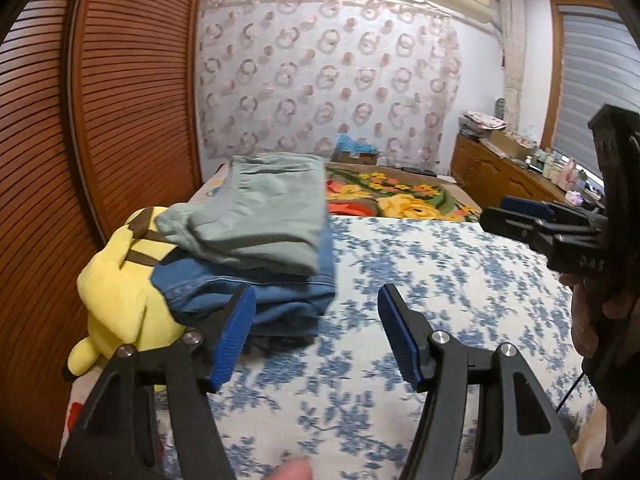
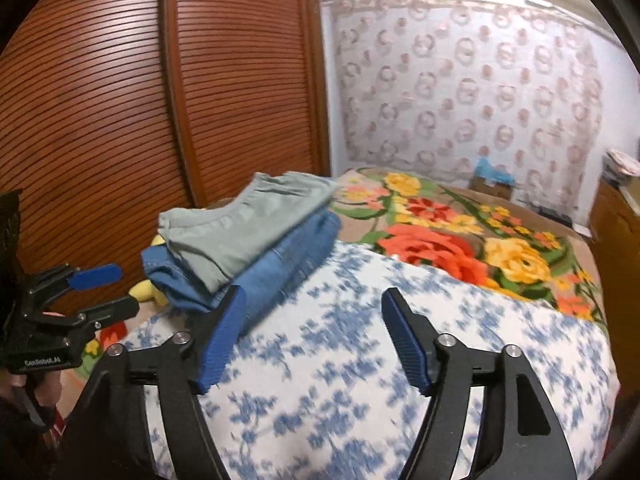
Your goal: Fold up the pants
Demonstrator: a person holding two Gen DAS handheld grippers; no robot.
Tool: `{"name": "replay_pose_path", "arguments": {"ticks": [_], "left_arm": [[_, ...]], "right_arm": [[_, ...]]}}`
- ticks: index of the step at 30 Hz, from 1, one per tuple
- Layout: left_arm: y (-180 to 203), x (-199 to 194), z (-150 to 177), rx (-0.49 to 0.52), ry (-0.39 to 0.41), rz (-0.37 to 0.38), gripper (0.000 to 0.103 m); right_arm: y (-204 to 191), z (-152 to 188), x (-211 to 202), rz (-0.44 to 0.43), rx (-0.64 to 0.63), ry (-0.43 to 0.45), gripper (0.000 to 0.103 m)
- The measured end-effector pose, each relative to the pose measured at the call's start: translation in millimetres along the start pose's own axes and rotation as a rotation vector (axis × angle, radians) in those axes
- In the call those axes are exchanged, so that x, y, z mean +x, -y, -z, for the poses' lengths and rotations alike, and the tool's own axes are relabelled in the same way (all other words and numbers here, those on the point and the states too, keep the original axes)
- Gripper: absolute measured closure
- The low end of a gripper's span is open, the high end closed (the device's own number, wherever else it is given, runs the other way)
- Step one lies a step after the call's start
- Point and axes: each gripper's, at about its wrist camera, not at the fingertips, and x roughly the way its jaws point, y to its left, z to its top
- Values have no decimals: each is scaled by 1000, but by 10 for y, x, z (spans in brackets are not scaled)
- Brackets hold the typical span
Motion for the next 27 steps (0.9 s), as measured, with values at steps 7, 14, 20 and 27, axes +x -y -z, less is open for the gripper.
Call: {"name": "replay_pose_path", "arguments": {"ticks": [7, 14, 20, 27], "left_arm": [[313, -58, 4, 34, -4, 60, 39], [525, -139, 37, 60, 8, 90, 39], [695, -176, 97, 82, 4, 96, 38], [825, -261, 202, 92, 2, 109, 38]], "right_arm": [[141, 238, -395, 83, 61, 26, 19], [184, 470, -679, 131, 86, 37, 16], [201, 631, -884, 164, 100, 51, 14], [181, 825, -1143, 211, 133, 73, 13]]}}
